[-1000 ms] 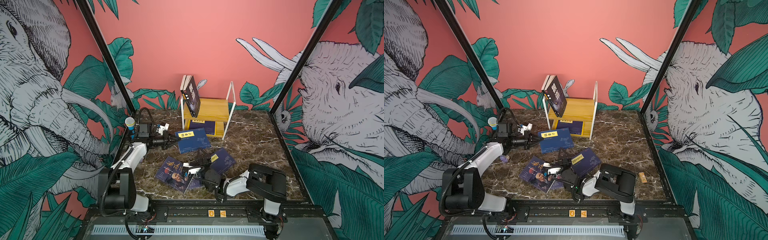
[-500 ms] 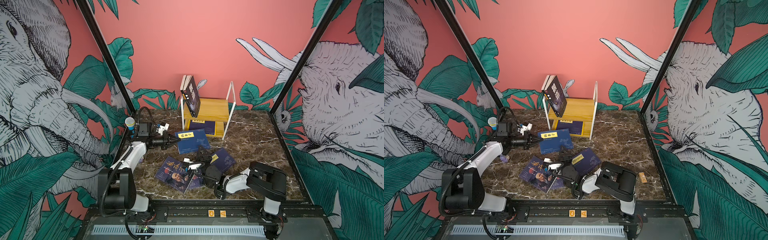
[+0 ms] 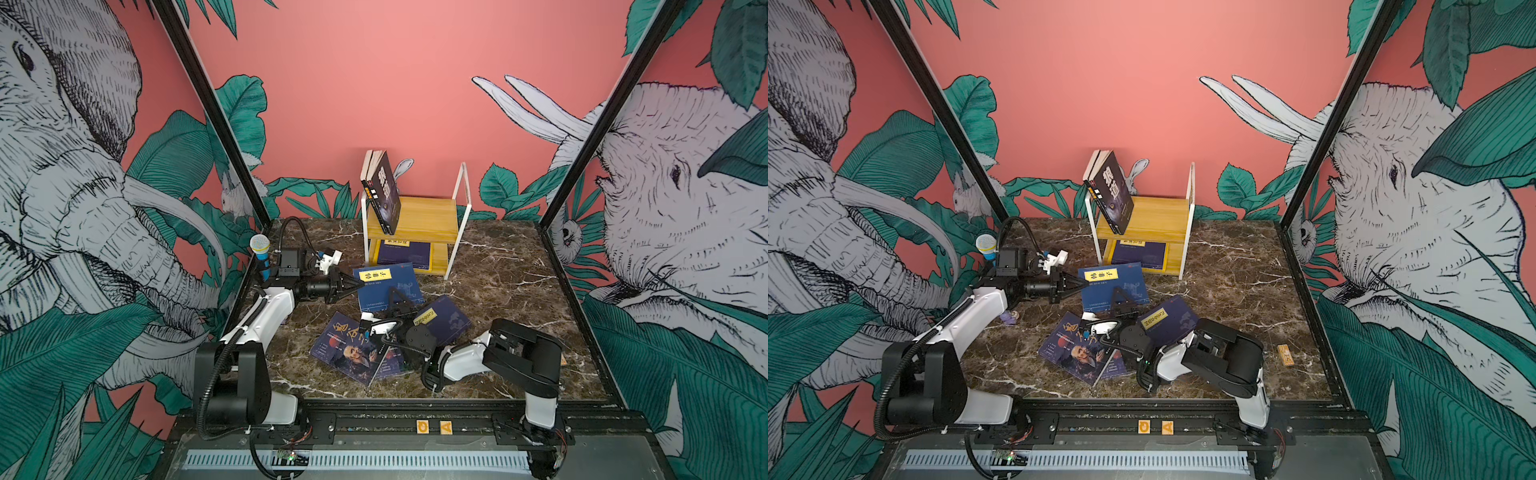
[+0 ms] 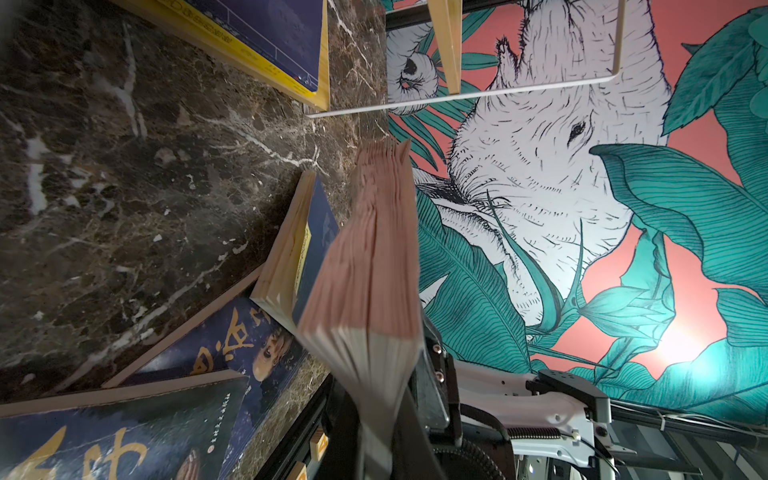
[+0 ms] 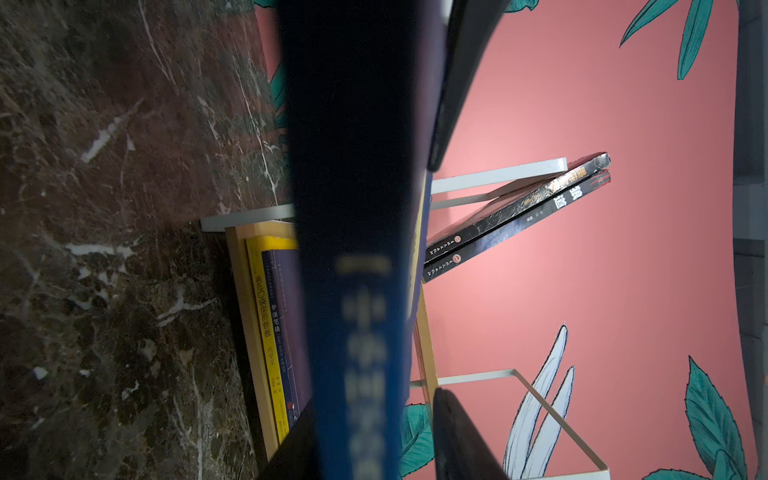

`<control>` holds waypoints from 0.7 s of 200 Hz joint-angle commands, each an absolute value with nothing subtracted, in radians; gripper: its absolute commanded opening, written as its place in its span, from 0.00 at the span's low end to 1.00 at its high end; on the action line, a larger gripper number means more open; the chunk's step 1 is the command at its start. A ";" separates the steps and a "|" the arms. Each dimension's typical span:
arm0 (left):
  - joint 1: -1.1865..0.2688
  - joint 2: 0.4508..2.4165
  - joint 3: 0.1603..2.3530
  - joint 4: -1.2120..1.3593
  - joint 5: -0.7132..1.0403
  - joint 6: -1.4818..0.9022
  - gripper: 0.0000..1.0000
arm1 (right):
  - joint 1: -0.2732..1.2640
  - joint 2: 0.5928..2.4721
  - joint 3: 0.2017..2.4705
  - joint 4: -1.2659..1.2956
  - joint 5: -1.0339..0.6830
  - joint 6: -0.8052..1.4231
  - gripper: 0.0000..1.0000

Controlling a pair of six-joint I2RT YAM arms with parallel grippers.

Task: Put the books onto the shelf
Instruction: 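Carry the blue book upright with the right gripper toward the shelf's lower tier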

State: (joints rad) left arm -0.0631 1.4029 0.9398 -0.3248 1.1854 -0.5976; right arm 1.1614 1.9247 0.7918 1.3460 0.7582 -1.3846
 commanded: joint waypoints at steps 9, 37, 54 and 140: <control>-0.069 1.365 0.933 -0.331 1.220 -0.564 0.00 | 1.147 1.940 0.824 1.410 0.734 -1.404 0.25; -0.065 1.366 0.966 -0.382 1.203 -0.537 0.00 | 1.132 1.960 0.834 1.411 0.766 -1.394 0.00; -0.063 1.348 0.959 -0.387 1.182 -0.524 0.35 | 1.132 1.965 0.821 1.411 0.764 -1.382 0.00; 0.098 1.121 0.853 -0.306 1.064 -0.508 0.98 | 1.057 2.048 0.852 1.411 0.818 -1.355 0.00</control>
State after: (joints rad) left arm 0.0872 1.2057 0.8776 -0.3111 1.1057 -0.5644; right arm 1.0885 2.0136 0.8165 1.3342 0.7799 -1.3621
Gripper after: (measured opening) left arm 0.948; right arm 0.103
